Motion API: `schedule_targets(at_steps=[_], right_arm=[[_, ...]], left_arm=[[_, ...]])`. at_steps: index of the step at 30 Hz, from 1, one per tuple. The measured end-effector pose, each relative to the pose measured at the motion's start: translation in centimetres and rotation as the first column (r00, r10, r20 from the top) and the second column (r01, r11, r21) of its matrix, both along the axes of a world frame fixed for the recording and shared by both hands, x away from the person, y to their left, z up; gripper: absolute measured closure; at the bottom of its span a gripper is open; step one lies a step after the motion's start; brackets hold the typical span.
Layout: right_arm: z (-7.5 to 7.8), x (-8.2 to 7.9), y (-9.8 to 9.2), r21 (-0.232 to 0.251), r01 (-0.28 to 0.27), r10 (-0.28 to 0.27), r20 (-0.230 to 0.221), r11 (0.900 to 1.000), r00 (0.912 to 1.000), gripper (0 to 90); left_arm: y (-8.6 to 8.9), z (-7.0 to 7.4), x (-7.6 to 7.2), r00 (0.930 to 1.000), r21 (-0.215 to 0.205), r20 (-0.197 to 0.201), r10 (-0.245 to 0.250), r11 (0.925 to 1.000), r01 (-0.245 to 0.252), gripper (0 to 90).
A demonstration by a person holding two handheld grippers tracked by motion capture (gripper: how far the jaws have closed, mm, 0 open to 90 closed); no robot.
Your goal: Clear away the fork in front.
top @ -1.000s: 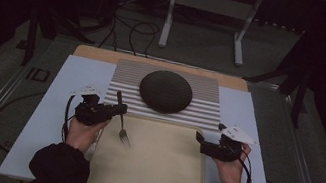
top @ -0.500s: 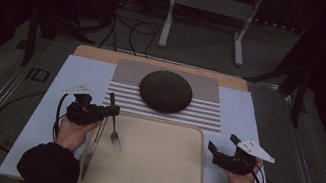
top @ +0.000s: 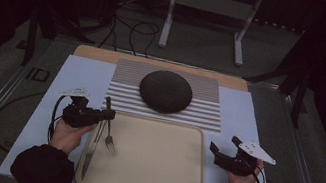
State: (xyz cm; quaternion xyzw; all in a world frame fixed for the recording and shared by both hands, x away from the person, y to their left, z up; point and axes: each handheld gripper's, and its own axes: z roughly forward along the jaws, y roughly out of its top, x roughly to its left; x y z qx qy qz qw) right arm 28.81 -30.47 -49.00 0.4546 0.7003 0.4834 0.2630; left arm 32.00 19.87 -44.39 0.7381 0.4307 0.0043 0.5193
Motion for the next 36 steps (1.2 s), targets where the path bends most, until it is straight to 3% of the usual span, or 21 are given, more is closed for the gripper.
schedule_targets(at_steps=[18, 21, 27, 36], right_arm=[[-0.2, 0.1, -0.1, 0.001, -0.002, 0.002, -0.01, 1.0, 0.9999, 8.9], [-0.2, 0.2, -0.1, 0.003, -0.001, 0.001, -0.011, 1.0, 0.9999, 8.9], [-0.3, 0.2, -0.1, 0.001, -0.001, 0.002, -0.014, 1.0, 0.9999, 8.9], [-0.3, 0.2, -0.1, 0.008, -0.003, 0.003, -0.021, 1.0, 0.9998, 9.0]], left_arm=[[0.5, -1.2, -0.3, 0.9969, 0.035, -0.066, -0.042, 0.9984, 0.045, 86.9], [0.4, -1.7, -0.4, 0.9962, 0.03, -0.072, -0.05, 0.9982, 0.052, 86.5], [0.4, -3.1, -0.4, 0.9955, 0.067, -0.081, -0.049, 0.9962, 0.055, 82.6], [0.5, -5.2, -0.4, 0.9927, 0.053, -0.112, -0.044, 0.9973, 0.05, 79.2]])
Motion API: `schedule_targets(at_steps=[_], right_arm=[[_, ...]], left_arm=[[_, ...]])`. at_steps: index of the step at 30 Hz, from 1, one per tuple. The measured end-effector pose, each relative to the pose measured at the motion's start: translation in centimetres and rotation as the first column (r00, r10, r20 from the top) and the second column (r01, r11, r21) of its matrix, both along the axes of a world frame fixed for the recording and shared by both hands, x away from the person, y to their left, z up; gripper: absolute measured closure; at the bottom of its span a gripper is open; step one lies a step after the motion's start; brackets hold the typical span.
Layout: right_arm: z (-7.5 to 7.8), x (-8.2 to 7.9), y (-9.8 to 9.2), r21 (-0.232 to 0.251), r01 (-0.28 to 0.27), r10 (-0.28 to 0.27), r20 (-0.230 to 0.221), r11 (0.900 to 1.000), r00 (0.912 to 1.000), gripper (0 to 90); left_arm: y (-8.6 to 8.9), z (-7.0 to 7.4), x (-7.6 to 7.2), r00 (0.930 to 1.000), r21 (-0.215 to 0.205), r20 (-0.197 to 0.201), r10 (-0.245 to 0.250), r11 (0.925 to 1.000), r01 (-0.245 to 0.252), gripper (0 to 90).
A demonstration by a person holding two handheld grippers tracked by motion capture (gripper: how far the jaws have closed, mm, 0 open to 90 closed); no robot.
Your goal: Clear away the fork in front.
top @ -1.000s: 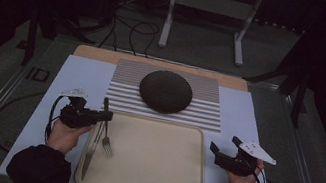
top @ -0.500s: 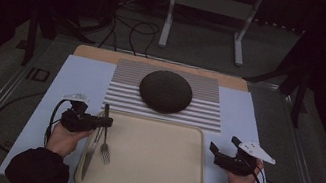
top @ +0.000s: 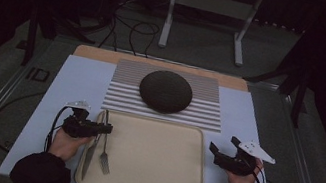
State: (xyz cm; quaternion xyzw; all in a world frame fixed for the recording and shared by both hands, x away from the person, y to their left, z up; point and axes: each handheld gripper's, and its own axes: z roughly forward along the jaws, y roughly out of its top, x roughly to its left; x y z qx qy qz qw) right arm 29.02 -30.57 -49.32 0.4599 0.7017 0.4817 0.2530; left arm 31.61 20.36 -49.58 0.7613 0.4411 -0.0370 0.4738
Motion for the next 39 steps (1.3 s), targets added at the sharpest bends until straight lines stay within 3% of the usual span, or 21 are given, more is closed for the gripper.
schedule_targets(at_steps=[17, 31, 39], right_arm=[[0.0, 0.0, 0.0, -0.001, -0.006, 0.006, -0.003, 1.0, 1.0, 9.2], [0.0, 0.1, 0.0, -0.003, -0.005, 0.005, -0.004, 1.0, 1.0, 9.3], [0.0, 0.1, -0.1, -0.002, -0.006, 0.006, -0.003, 1.0, 1.0, 9.3]], left_arm=[[0.1, -1.8, -0.3, 0.9993, -0.023, -0.033, 0.015, 0.9996, -0.016, 76.2], [0.1, -2.7, -0.2, 0.9982, -0.017, -0.056, 0.021, 0.9996, -0.022, 74.0], [0.7, -3.1, -0.2, 0.9968, -0.024, -0.065, 0.047, 0.9985, -0.049, 72.4]])
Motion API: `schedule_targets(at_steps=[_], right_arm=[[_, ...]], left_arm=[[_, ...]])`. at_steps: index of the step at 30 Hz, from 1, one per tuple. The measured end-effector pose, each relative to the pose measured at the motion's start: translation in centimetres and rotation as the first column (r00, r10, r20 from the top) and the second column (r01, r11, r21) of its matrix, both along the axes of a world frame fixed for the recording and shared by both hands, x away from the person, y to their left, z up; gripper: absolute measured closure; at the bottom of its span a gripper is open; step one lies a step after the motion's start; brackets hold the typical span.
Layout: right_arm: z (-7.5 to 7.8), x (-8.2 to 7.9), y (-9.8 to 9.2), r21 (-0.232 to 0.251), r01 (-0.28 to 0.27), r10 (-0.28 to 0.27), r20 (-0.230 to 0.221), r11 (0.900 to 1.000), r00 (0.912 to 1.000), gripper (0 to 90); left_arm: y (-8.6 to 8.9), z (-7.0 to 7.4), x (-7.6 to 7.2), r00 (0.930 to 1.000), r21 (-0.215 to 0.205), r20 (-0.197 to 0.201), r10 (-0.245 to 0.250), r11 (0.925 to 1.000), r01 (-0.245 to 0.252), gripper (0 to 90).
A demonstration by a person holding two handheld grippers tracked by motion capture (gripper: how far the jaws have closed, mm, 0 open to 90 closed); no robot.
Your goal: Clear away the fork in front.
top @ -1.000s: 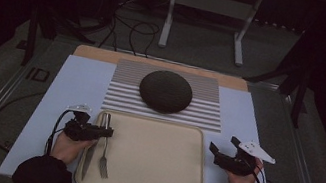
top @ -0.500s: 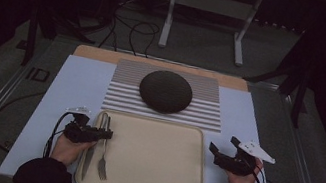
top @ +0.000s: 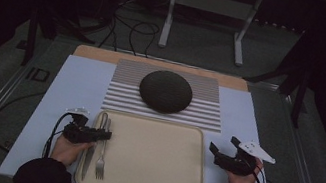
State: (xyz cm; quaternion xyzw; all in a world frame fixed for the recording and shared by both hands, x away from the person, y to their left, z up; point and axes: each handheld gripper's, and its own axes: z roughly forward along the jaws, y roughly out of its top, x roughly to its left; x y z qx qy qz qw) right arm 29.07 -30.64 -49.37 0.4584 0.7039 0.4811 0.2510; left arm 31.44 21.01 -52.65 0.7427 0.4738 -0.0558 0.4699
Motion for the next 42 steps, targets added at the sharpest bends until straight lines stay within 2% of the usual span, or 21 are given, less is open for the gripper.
schedule_targets(at_steps=[4, 7, 10, 13, 17, 21, 27, 31, 33, 36, 39, 42], right_arm=[[0.0, 0.0, 0.0, 0.0, -0.002, 0.002, 0.001, 1.0, 1.0, 9.3], [0.0, 0.0, 0.0, 0.001, 0.0, 0.0, 0.0, 1.0, 1.0, 9.3], [0.0, 0.0, 0.0, 0.002, -0.001, 0.001, 0.0, 1.0, 1.0, 9.3], [0.0, -0.1, 0.0, 0.002, -0.005, 0.005, -0.001, 1.0, 1.0, 9.2], [0.0, 0.0, 0.0, -0.001, -0.009, 0.009, -0.003, 1.0, 1.0, 9.2], [0.0, -0.1, 0.1, 0.004, -0.015, 0.015, -0.003, 1.0, 0.9999, 9.2], [0.0, -0.2, 0.2, 0.002, -0.02, 0.02, -0.003, 1.0, 0.9998, 9.1], [0.1, -0.2, 0.3, -0.002, -0.022, 0.022, 0.0, 1.0, 0.9998, 9.1], [0.1, -0.2, 0.4, -0.004, -0.027, 0.027, 0.002, 1.0, 0.9996, 9.1], [0.1, -0.3, 0.5, -0.008, -0.029, 0.029, 0.005, 1.0, 0.9996, 9.0], [0.0, -0.3, 0.5, -0.017, -0.031, 0.032, 0.004, 0.999, 0.9995, 9.0], [-0.1, -0.4, 0.6, -0.023, -0.036, 0.036, 0.0, 0.999, 0.9993, 9.0]], left_arm=[[0.3, 0.1, -0.2, 0.9993, 0.01, 0.011, 0.035, 0.9993, -0.035, 65.1], [0.4, 0.6, -0.6, 0.997, 0.02, 0.055, 0.056, 0.9982, -0.057, 56.5], [0.5, 1.1, -0.9, 0.9887, 0.032, 0.117, 0.093, 0.9947, -0.097, 48.5], [0.5, 1.5, -1.1, 0.9807, 0.042, 0.162, 0.11, 0.9921, -0.118, 43.9], [0.5, 1.9, -1.2, 0.9766, 0.042, 0.188, 0.104, 0.9926, -0.114, 43.4], [0.6, 2.1, -1.1, 0.9747, 0.022, 0.189, 0.12, 0.9918, -0.126, 33.8], [0.8, 2.5, -1.2, 0.9633, 0.04, 0.211, 0.166, 0.9832, -0.178, 18.0], [0.6, 2.9, -1.3, 0.955, 0.078, 0.232, 0.185, 0.9751, -0.208, 10.7], [0.5, 3.1, -1.3, 0.9536, 0.086, 0.242, 0.179, 0.975, -0.205, 8.1], [0.3, 3.3, -1.3, 0.9507, 0.123, 0.255, 0.177, 0.9692, -0.213, 4.4], [0.2, 3.4, -1.4, 0.948, 0.14, 0.266, 0.175, 0.966, -0.218, 0.8], [0.4, 3.6, -1.5, 0.9387, 0.139, 0.285, 0.193, 0.9608, -0.24, 0.0]])
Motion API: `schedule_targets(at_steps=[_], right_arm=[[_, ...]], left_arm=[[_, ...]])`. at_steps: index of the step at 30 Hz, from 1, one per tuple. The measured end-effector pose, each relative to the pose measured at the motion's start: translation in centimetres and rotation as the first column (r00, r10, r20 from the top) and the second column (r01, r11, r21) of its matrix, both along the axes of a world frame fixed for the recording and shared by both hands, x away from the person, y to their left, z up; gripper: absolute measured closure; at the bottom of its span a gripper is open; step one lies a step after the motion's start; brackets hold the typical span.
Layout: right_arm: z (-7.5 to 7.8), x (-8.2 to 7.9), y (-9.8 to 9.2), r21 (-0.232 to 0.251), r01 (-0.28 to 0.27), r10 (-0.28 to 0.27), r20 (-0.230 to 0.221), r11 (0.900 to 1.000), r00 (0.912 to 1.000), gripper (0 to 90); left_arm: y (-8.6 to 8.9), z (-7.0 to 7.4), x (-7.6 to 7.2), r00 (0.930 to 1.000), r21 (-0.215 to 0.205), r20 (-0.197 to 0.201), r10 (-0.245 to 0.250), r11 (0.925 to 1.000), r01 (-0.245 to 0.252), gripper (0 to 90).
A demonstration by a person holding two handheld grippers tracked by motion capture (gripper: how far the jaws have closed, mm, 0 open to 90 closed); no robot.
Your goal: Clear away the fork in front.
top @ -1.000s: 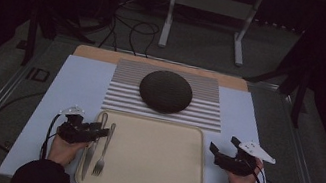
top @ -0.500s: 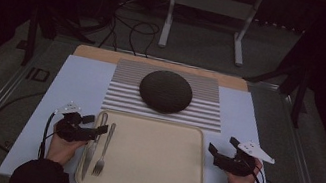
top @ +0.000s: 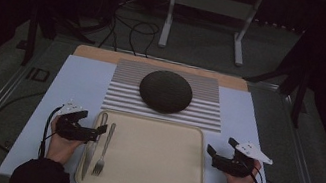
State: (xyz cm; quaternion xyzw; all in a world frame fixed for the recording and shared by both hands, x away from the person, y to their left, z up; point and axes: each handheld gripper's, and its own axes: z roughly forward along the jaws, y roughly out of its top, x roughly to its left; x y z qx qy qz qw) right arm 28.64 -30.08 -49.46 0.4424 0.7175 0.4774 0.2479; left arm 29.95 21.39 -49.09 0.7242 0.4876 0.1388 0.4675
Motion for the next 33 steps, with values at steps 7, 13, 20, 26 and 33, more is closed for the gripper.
schedule_targets(at_steps=[7, 13, 20, 26, 33], right_arm=[[-0.3, -0.1, -0.1, -0.006, 0.0, -0.001, -0.004, 1.0, 1.0, 9.0], [-0.4, 0.0, -0.2, 0.0, 0.019, -0.019, 0.001, 1.0, 0.9998, 9.0], [-0.5, 0.1, -0.6, 0.002, 0.03, -0.03, 0.002, 1.0, 0.9996, 9.1], [-0.6, 0.2, -0.8, 0.001, 0.036, -0.036, 0.003, 0.999, 0.9994, 9.0], [-0.6, 0.2, -0.7, -0.01, 0.033, -0.033, 0.006, 0.999, 0.9994, 9.0]], left_arm=[[0.3, 0.8, -0.1, 0.9983, 0.013, 0.047, 0.035, 0.9993, -0.036, 0.0], [-0.4, 1.8, 0.1, 0.9929, 0.061, 0.112, 0.038, 0.9971, -0.045, 0.0], [-0.9, 2.9, 0.5, 0.9869, 0.057, 0.154, 0.049, 0.9967, -0.058, 0.0], [-1.3, 3.6, 0.9, 0.983, 0.063, 0.178, 0.045, 0.9964, -0.057, 0.0], [-2.0, 4.4, 1.8, 0.9781, 0.073, 0.203, 0.044, 0.9956, -0.06, 0.0]])
